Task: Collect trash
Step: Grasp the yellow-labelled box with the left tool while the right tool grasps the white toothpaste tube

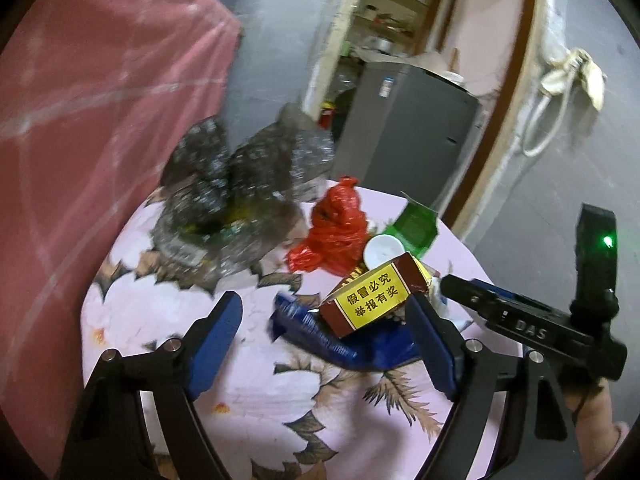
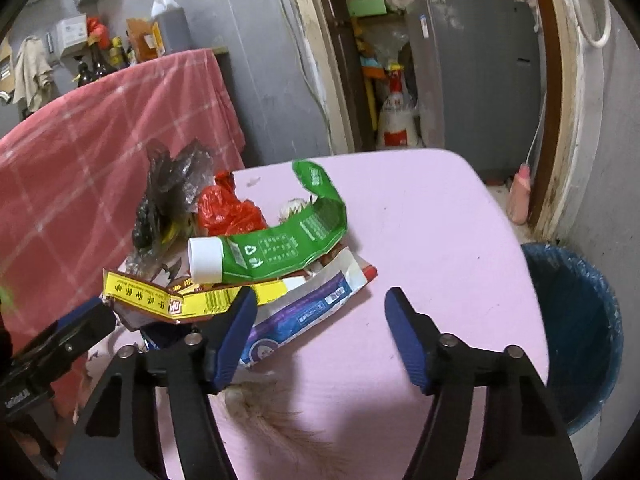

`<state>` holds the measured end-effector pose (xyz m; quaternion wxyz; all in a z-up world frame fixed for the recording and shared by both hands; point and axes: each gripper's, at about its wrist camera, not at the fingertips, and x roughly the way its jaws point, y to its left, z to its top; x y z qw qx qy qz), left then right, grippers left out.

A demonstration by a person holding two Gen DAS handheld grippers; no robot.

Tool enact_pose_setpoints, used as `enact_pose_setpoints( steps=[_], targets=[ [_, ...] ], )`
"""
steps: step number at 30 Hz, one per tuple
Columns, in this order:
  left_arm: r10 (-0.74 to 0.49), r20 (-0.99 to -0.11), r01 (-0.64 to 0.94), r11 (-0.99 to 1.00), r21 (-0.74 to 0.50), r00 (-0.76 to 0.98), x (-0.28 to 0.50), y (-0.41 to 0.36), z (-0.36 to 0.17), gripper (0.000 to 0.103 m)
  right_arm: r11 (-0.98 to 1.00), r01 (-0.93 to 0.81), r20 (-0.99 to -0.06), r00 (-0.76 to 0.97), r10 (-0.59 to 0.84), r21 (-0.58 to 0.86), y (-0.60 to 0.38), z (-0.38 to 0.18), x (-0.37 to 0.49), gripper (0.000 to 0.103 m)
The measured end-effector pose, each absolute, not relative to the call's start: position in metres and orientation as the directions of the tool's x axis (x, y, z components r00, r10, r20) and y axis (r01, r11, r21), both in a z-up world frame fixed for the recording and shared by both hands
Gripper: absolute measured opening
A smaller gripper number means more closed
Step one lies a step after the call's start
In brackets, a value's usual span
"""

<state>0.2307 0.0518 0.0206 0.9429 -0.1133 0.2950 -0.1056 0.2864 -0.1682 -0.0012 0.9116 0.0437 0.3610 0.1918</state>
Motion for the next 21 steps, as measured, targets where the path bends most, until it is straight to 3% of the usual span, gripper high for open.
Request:
enact_pose_setpoints(
  steps=[3, 7, 12, 16, 18, 21],
  targets=[
    [-0.298, -0.530, 0.199, 0.951, -0.236, 0.794, 0.234, 0.046, 0.024, 0.077, 0.922, -0.325, -0.658, 0.650, 0.379, 0.210, -0.166, -0.004, 0.288, 0.052],
    [-0.327, -0.534, 0.269, 0.945, -0.185, 0.780, 0.239, 0.036, 0.025, 0.070, 0.921, -0.328, -0.666, 0.641, 0.381, 0.211, -0.167, -0.005, 0.290, 0.051],
    [-0.353, -0.553, 0.313, 0.935, -0.169, 0.755, 0.251, 0.029, 0.019, 0.053, 0.920, -0.326, -0.670, 0.635, 0.384, 0.218, -0.170, -0.005, 0.295, 0.050],
    [-0.368, -0.555, 0.320, 0.929, -0.186, 0.746, 0.256, 0.030, 0.017, 0.051, 0.918, -0.325, -0.674, 0.627, 0.390, 0.228, -0.171, -0.005, 0.296, 0.050],
    [-0.368, -0.554, 0.320, 0.929, -0.187, 0.747, 0.253, 0.029, 0.017, 0.045, 0.917, -0.323, -0.674, 0.625, 0.393, 0.234, -0.171, -0.005, 0.297, 0.050],
    [-0.330, -0.577, 0.289, 0.943, -0.166, 0.747, 0.253, 0.028, 0.014, 0.024, 0.914, -0.322, -0.675, 0.619, 0.400, 0.246, -0.171, -0.006, 0.298, 0.050]
  ],
)
